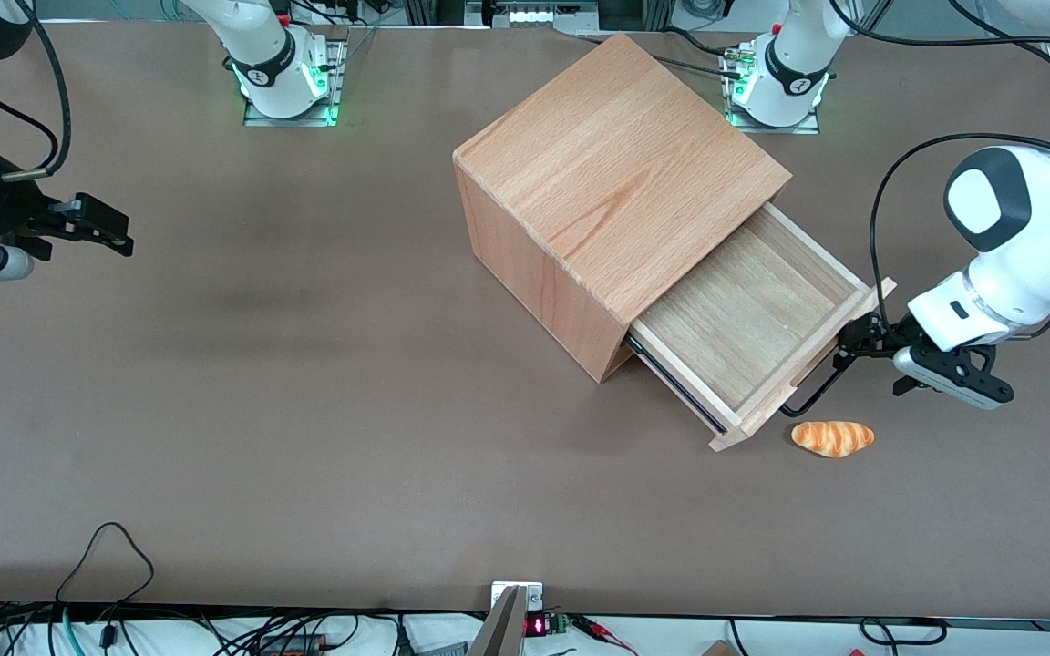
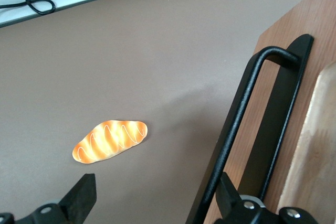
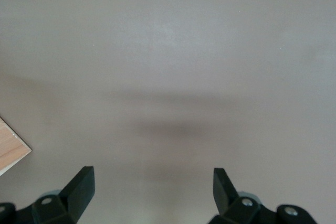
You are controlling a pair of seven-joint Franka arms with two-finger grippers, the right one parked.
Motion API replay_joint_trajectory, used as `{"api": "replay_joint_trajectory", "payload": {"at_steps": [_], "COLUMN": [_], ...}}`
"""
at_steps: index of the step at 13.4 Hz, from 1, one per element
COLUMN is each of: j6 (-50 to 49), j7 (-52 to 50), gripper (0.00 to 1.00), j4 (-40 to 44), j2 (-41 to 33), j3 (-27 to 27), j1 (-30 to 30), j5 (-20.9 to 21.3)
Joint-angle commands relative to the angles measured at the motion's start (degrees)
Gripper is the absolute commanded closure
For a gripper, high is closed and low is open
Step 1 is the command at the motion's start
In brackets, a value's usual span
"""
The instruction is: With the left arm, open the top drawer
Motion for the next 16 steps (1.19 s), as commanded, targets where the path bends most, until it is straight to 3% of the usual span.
{"api": "replay_joint_trajectory", "payload": {"at_steps": [1,9,13,16], "j6": [-0.79,-8.44,-19.22,-28.36], "j7": [-4.49,-8.11,-10.21,-13.54], "gripper": [0.0,0.0,0.0,0.0], "j4": [1.07,3.63,2.83,2.13], "j2": [-2.57,-7.57,-15.29,-21.09], "j3": [0.22,0.22,1.18,3.64], "j1": [0.32,1.2,1.55,1.21], "j5": [-1.09,-0.82,-0.12,3.03]}}
